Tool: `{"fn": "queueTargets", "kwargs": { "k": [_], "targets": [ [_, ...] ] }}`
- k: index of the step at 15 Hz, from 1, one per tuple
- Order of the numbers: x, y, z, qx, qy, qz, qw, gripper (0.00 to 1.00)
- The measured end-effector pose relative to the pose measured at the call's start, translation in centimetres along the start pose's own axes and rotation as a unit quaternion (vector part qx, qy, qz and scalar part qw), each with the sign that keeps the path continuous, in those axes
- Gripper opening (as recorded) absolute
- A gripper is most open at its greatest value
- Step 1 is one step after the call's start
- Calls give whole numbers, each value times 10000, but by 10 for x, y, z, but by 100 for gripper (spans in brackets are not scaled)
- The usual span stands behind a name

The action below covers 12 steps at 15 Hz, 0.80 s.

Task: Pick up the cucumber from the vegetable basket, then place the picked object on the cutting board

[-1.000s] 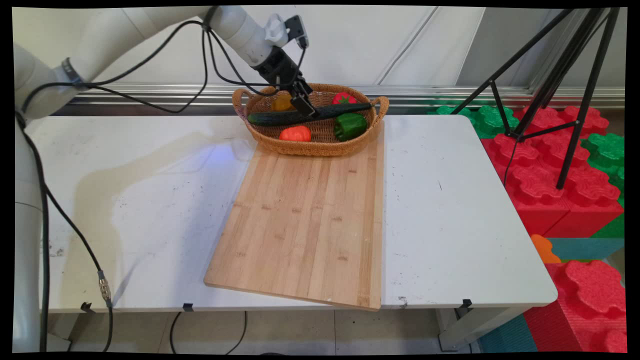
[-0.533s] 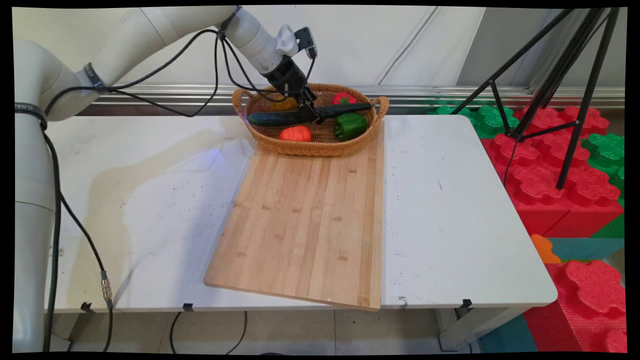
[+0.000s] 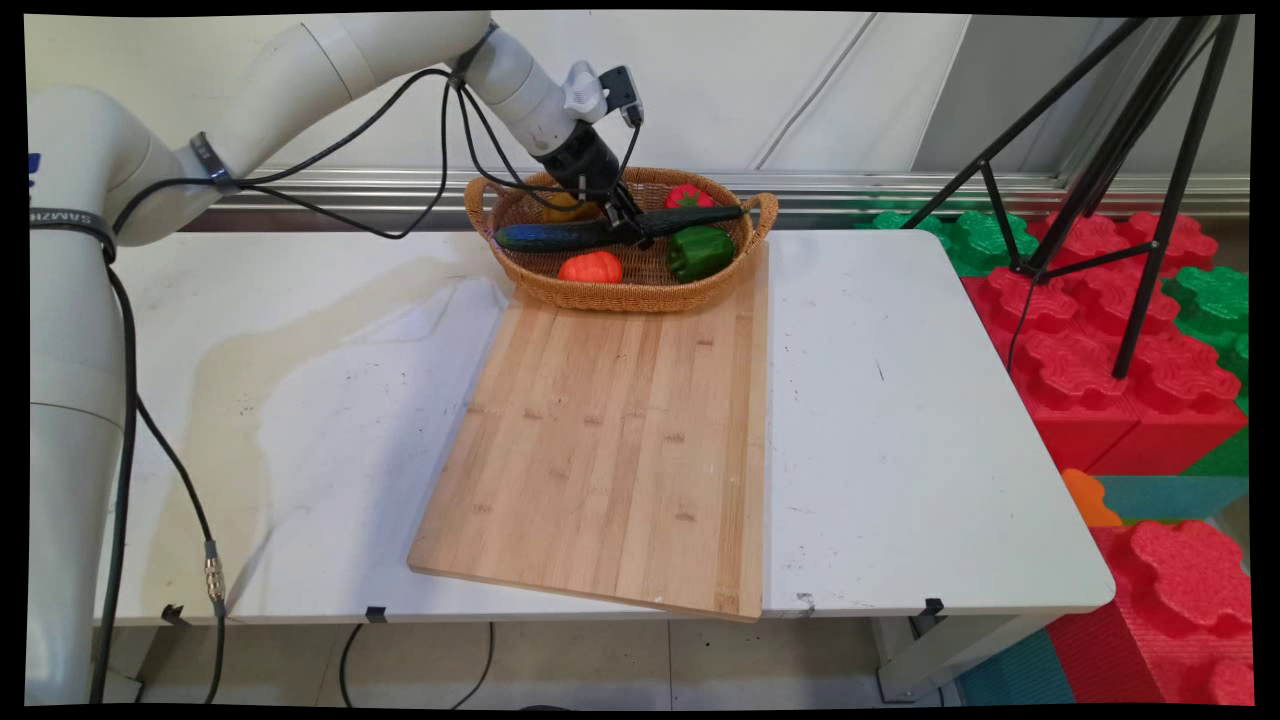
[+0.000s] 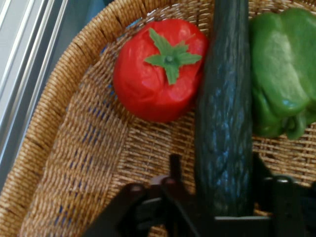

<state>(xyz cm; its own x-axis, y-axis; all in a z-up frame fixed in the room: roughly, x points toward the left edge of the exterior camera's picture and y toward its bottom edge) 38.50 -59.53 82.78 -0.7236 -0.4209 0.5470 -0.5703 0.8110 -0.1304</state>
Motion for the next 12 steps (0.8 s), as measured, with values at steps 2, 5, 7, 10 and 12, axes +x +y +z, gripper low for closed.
{"fn": "queueTargets", "kwargs": {
  "k": [2,5,7,10,12],
  "targets": [
    [0,0,1,-15,-4,-3,10000,0],
    [0,0,2,-29,6,0,10000,0],
    [0,0,-2,-22,35,26,10000,0],
    [2,1,-12,20,114,86,9999,0],
    [3,1,-21,62,171,114,9998,0]
  ]
}}
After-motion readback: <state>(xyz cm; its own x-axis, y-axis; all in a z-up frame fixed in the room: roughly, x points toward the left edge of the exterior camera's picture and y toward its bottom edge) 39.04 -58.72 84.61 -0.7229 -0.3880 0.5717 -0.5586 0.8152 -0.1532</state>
